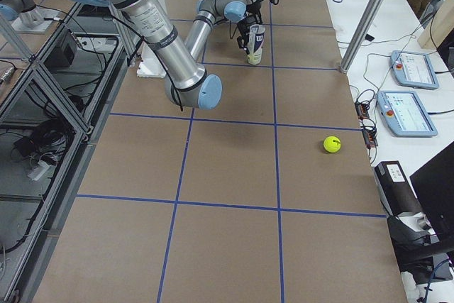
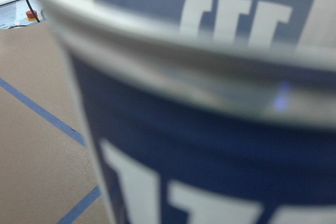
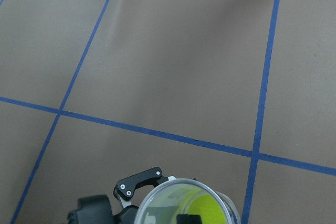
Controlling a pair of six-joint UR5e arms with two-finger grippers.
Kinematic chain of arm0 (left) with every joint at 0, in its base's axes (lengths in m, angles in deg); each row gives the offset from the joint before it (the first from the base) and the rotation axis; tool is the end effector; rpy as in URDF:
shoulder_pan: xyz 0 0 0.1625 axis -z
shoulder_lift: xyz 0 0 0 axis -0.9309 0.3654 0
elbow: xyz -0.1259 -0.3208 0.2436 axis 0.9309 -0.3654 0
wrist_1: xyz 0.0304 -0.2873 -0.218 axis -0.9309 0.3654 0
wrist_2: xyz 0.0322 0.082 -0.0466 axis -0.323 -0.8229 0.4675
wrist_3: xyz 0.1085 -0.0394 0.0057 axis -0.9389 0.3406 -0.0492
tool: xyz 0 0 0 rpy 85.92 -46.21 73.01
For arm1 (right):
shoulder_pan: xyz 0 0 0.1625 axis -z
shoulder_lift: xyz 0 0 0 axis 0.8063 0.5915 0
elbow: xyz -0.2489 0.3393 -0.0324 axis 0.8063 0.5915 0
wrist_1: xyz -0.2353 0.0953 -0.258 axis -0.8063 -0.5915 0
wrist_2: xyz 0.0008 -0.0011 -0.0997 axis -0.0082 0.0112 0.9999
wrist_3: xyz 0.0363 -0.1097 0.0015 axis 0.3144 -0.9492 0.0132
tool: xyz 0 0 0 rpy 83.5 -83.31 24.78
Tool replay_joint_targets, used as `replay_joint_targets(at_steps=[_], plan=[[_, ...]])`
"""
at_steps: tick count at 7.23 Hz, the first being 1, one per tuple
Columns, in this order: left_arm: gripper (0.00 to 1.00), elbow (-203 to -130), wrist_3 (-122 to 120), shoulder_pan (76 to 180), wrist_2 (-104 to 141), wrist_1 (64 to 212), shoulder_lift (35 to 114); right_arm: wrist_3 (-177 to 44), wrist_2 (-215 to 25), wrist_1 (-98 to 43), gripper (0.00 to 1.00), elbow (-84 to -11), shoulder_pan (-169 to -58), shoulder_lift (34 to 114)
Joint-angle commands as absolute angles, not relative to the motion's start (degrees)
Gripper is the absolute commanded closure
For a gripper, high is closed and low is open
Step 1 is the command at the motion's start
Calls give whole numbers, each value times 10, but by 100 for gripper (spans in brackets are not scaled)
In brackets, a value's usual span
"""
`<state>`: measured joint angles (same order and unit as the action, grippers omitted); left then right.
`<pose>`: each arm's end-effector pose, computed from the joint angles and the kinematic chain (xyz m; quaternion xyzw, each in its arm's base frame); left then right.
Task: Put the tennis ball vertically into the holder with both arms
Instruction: 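Raise the right gripper from the can and move toward the second ball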
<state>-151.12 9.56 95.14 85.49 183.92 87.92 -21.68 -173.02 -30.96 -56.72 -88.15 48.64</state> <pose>0.5329 -0.4185 0.3068 0.5145 0.4925 0.2211 0.6662 -0.4507 -0.4438 0.1214 0.2229 -0.5155 -0.0112 0.8273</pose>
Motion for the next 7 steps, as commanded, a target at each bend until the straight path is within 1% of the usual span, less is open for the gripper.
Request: replay_joint_targets(at_steps=[1, 3, 4, 5, 7], plan=[[1, -1511, 96, 951, 855, 1839, 879, -215, -1751, -311, 1, -570, -924, 493], [1, -1511, 96, 951, 855, 1840, 878, -232, -1877, -312, 1, -556, -1046, 543], [1, -1511, 96, 951, 855, 1840, 878, -287, -1923, -313, 1, -531, -1097, 566], [1, -1511, 96, 951, 855, 1839, 877, -343, -1950, -318, 1, -485, -1135, 571], [1, -1511, 96, 951, 855, 1839, 877, -426, -1953, -340, 1, -426, -1176, 583]])
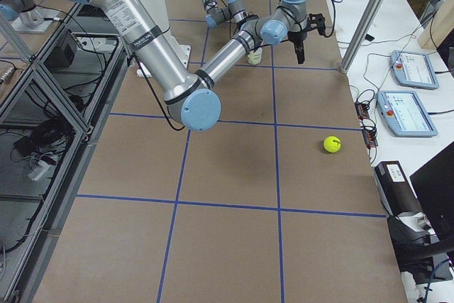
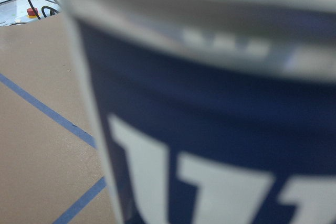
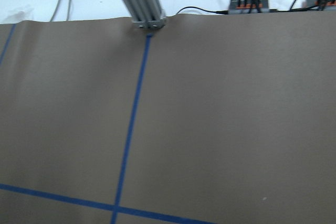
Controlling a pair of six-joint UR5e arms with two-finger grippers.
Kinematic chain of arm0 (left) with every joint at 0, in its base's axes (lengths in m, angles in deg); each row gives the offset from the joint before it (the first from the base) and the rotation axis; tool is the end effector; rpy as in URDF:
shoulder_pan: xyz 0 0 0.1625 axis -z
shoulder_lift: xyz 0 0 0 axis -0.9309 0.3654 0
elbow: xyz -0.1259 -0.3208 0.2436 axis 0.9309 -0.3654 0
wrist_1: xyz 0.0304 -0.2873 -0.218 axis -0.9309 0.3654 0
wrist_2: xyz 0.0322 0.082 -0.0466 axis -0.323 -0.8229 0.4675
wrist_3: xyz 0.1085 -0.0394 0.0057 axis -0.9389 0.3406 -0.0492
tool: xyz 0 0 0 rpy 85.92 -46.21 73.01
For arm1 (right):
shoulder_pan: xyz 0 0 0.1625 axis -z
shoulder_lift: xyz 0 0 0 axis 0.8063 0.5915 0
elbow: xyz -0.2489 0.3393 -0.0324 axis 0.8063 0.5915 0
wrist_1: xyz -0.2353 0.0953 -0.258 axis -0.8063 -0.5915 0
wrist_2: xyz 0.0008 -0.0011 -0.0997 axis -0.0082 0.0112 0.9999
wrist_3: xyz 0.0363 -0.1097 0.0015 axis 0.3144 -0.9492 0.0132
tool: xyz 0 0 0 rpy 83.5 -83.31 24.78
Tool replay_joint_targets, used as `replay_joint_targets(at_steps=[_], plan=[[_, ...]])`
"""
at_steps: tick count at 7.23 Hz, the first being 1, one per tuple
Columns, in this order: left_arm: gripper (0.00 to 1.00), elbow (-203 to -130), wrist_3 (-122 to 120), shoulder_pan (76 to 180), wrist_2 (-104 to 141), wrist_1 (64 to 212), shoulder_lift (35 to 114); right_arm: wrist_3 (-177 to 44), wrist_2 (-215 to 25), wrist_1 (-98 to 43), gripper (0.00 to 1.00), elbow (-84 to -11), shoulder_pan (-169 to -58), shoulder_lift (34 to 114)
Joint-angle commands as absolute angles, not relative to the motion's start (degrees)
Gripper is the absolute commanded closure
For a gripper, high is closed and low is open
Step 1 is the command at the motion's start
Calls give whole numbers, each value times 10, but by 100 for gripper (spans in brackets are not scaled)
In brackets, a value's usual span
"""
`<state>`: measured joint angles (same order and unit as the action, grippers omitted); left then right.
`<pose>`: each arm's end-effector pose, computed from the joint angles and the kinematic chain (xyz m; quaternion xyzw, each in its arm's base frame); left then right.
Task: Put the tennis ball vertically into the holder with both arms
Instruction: 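Raise the right gripper from the can and move toward the second ball, then lower the right gripper onto the second yellow ball and close it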
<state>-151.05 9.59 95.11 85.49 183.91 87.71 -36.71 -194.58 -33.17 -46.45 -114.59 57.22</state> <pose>0.5329 -0.4181 0.3098 0.5130 0.4915 0.2217 0.6679 -0.2567 -0.6066 0.2795 0.1443 -0.4369 0.0221 0.8876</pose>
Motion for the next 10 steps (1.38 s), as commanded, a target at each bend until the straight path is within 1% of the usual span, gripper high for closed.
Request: replay_joint_targets(at_steps=[1, 3, 4, 5, 8, 10], plan=[[1, -1511, 96, 951, 855, 1839, 876, -501, -1952, -338, 1, -391, -1203, 598], [1, -1510, 96, 951, 855, 1839, 876, -561, -1945, -311, 1, -308, -1221, 599], [1, -1510, 96, 951, 855, 1839, 875, -561, -1942, -231, 1, -254, -1224, 600], [1, -1510, 96, 951, 855, 1839, 875, -561, -1920, -188, 1, -208, -1219, 593], [1, -1508, 95, 952, 855, 1839, 874, -559, -1882, -99, 1, -132, -1208, 591], [1, -1508, 95, 952, 855, 1839, 875, -559, -1833, -63, 1, -73, -1182, 565]])
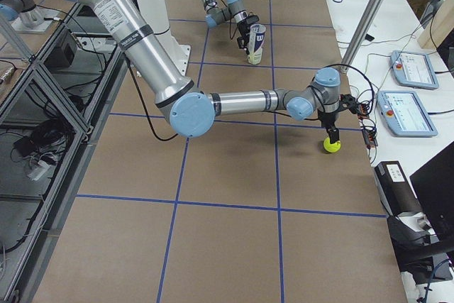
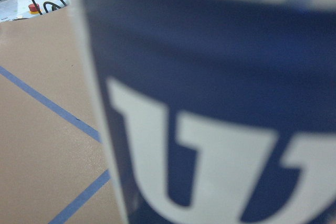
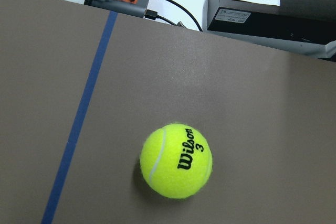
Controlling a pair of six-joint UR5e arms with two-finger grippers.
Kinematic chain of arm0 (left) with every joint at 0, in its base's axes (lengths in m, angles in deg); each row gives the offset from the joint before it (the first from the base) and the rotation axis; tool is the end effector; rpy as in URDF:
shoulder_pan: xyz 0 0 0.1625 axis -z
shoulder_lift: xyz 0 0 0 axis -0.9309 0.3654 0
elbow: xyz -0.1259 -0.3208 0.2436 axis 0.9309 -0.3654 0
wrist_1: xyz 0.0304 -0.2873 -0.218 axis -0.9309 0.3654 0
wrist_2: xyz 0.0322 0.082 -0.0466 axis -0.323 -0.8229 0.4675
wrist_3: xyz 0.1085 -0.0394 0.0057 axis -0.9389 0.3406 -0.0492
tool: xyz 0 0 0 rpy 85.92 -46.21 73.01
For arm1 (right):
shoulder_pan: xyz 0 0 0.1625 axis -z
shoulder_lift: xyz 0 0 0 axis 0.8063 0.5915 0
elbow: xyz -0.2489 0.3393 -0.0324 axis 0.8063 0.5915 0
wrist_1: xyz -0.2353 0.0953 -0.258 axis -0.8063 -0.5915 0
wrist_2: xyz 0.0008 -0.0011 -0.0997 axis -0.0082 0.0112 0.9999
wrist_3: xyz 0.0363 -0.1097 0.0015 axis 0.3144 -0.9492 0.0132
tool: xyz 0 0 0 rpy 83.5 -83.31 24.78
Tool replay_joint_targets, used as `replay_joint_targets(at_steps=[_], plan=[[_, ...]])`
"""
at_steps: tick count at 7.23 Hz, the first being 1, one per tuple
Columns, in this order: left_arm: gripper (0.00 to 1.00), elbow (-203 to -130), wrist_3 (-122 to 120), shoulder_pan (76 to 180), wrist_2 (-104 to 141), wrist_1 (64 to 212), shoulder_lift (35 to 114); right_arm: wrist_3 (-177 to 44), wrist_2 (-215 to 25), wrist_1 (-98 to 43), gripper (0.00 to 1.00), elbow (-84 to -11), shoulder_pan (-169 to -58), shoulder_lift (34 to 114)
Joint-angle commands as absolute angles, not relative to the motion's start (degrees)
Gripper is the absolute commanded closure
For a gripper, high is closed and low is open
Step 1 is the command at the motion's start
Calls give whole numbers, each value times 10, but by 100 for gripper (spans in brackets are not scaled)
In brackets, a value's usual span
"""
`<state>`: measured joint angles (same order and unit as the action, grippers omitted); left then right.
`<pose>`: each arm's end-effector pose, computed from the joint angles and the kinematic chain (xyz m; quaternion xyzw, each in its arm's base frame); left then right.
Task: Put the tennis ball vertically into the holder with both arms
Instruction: 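Lower the right gripper onto the second yellow ball and close it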
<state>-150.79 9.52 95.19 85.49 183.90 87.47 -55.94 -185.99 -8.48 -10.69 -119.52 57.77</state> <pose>0.5326 -0.4190 0.3145 0.5114 0.4886 0.2227 0.6709 -0.2207 -0.7015 0.5124 0.1812 -0.3064 -0.0387 0.9337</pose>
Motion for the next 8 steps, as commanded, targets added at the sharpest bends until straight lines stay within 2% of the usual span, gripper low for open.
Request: replay_joint_targets(at_steps=[1, 8], plan=[[1, -1508, 95, 951, 855, 1839, 875, -559, -1830, -62, 1, -56, -1178, 554], [1, -1508, 94, 953, 855, 1839, 875, -557, -1790, -24, 1, 41, -1157, 504]])
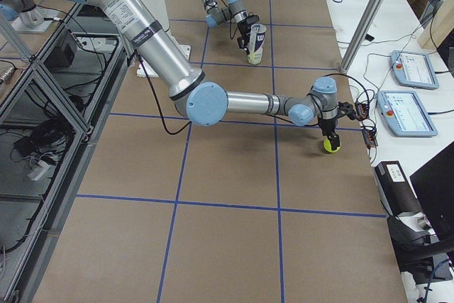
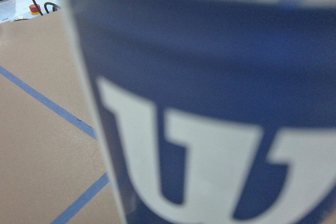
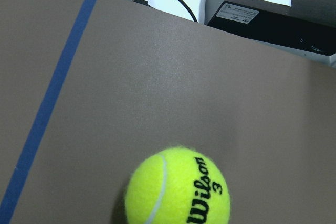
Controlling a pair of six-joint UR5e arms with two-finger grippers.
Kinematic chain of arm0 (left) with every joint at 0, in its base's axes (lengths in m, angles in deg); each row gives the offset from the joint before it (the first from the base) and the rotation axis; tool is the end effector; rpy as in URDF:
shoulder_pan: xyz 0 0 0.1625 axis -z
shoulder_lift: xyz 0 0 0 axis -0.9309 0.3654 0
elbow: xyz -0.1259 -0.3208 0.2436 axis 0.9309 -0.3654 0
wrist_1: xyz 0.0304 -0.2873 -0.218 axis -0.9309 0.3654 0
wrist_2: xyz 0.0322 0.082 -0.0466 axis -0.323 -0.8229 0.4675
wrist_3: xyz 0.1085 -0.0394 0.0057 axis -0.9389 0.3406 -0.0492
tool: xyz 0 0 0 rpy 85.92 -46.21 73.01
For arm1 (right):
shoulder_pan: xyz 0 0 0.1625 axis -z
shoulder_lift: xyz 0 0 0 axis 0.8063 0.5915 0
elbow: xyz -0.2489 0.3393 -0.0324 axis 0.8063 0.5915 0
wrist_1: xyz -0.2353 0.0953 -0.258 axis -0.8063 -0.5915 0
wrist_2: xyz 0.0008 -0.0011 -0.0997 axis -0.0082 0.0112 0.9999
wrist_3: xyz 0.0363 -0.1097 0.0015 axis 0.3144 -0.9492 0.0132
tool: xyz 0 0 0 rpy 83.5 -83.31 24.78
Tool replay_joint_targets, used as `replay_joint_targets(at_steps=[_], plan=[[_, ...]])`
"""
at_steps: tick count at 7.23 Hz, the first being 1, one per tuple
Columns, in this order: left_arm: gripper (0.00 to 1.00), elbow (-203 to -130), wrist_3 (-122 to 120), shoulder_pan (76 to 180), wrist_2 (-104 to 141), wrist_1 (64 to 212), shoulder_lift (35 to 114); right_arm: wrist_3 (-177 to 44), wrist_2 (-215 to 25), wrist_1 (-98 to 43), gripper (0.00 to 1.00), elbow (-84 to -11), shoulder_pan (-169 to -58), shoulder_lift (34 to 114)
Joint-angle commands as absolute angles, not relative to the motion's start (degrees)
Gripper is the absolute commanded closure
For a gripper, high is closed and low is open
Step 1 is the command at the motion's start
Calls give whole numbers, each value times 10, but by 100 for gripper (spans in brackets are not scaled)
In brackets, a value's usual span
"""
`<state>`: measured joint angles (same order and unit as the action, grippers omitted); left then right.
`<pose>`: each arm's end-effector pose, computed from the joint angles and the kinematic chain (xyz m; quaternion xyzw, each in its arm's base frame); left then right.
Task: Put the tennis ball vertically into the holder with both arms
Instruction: 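Lower the right gripper onto the second yellow ball and close it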
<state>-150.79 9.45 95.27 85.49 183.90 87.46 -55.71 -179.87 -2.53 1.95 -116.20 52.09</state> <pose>0.5320 -0.4198 0.3147 0.5120 0.4879 0.2227 0.6710 -0.2664 -0.7229 0.5328 0.1897 -0.2653 -0.0467 0.9442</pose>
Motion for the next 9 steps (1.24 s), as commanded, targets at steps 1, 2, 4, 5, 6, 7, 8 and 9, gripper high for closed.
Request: replay_joint_targets(at_steps=[1, 2, 4, 5, 6, 7, 8, 9], plan=[[1, -1508, 95, 953, 855, 1839, 875, -557, -1786, -23, 1, 50, -1156, 498], [1, -1508, 95, 953, 855, 1839, 875, -557, -1782, -23, 1, 51, -1154, 498], [1, -1510, 96, 953, 855, 1839, 875, -557, -1769, -22, 1, 62, -1152, 498], [1, -1511, 96, 953, 855, 1839, 875, -557, -1767, -22, 1, 65, -1152, 499], [1, -1511, 96, 953, 855, 1839, 875, -557, -1767, -22, 1, 66, -1152, 498], [1, -1511, 97, 954, 855, 1840, 875, -557, -1766, -22, 8, 67, -1152, 498], [1, -1511, 97, 955, 855, 1839, 875, -557, -1766, -22, 65, 67, -1152, 498], [1, -1511, 97, 955, 855, 1840, 875, -557, -1766, -22, 100, 67, -1152, 494]])
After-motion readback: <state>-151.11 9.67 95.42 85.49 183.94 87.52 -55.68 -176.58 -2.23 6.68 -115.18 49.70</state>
